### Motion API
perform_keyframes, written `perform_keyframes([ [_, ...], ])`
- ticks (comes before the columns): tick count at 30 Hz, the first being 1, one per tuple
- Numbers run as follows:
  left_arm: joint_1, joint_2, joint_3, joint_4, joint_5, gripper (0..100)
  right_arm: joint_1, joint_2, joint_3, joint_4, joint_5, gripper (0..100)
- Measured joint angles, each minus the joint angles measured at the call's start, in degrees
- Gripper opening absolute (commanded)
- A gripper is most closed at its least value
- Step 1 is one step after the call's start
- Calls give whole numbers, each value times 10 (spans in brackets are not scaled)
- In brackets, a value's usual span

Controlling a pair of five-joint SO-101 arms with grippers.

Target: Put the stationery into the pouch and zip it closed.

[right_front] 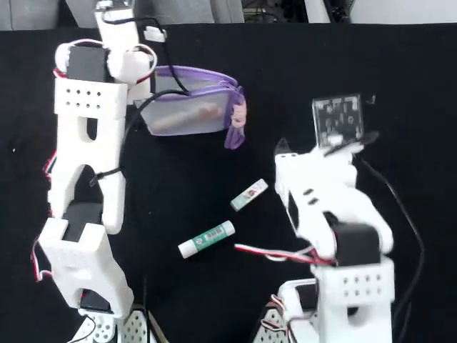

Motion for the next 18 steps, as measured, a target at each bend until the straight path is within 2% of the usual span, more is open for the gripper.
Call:
perform_keyframes([
  [3,-16,1,4,0,0,28,0,69,0,-2,-47,159],
  [14,-43,8,5,-4,2,28,-12,302,0,-67,-122,157],
  [16,-44,8,6,-6,3,28,-18,332,0,-68,-122,173],
  [18,-49,9,6,-9,3,28,-26,359,-5,-67,-123,230],
])
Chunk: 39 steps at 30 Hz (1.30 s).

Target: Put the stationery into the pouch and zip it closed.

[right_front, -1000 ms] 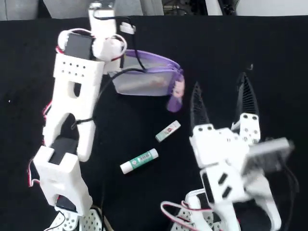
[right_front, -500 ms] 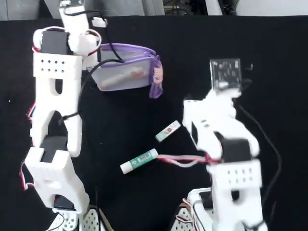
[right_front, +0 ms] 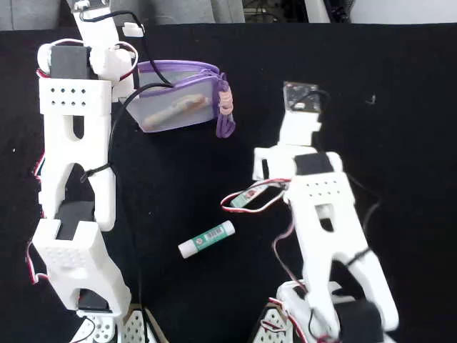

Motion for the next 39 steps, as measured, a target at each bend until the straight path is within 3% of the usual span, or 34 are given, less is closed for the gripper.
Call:
perform_keyframes([
  [3,-9,1,0,-1,0,28,-11,36,-27,3,0,279],
  [16,-13,2,0,-2,0,29,-91,160,-54,3,-35,279],
  [28,-14,35,-15,-26,1,29,-106,258,-80,-2,-35,277],
  [30,-14,36,-15,-26,1,29,-109,290,-96,-2,-35,243],
  [35,-14,36,-15,-26,1,29,-113,335,-127,-2,-36,47],
  [39,-14,36,-15,-26,1,29,-115,336,-131,-2,-36,13],
])
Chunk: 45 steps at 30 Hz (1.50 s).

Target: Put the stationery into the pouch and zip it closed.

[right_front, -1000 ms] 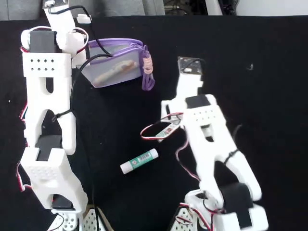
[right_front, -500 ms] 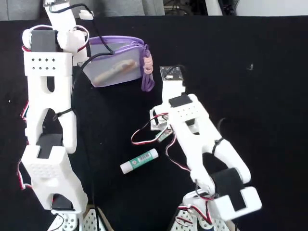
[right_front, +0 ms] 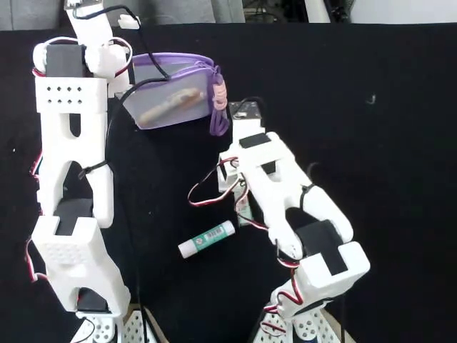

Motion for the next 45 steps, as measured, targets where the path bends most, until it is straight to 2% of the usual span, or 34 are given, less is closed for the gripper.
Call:
perform_keyframes([
  [15,0,0,0,0,0,29,-1,-11,0,10,0,12],
  [19,3,0,0,0,0,29,10,-76,0,11,14,12],
  [27,15,1,0,0,0,29,117,-253,0,-11,44,12],
  [32,25,1,0,0,-1,29,116,-351,0,-43,60,12],
  [38,39,11,-33,25,-2,28,81,-436,0,-114,60,11],
  [45,84,22,-78,42,-4,28,80,-511,0,-126,60,11],
])
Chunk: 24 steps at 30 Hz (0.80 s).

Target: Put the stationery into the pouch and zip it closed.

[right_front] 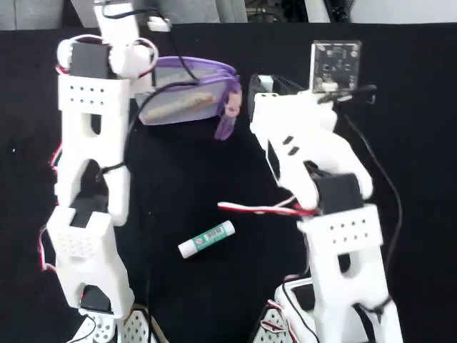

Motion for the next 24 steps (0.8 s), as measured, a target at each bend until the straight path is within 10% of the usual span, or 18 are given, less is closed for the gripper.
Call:
perform_keyframes([
  [24,128,4,-2,-1,40,28,15,-320,249,-206,25,11],
])
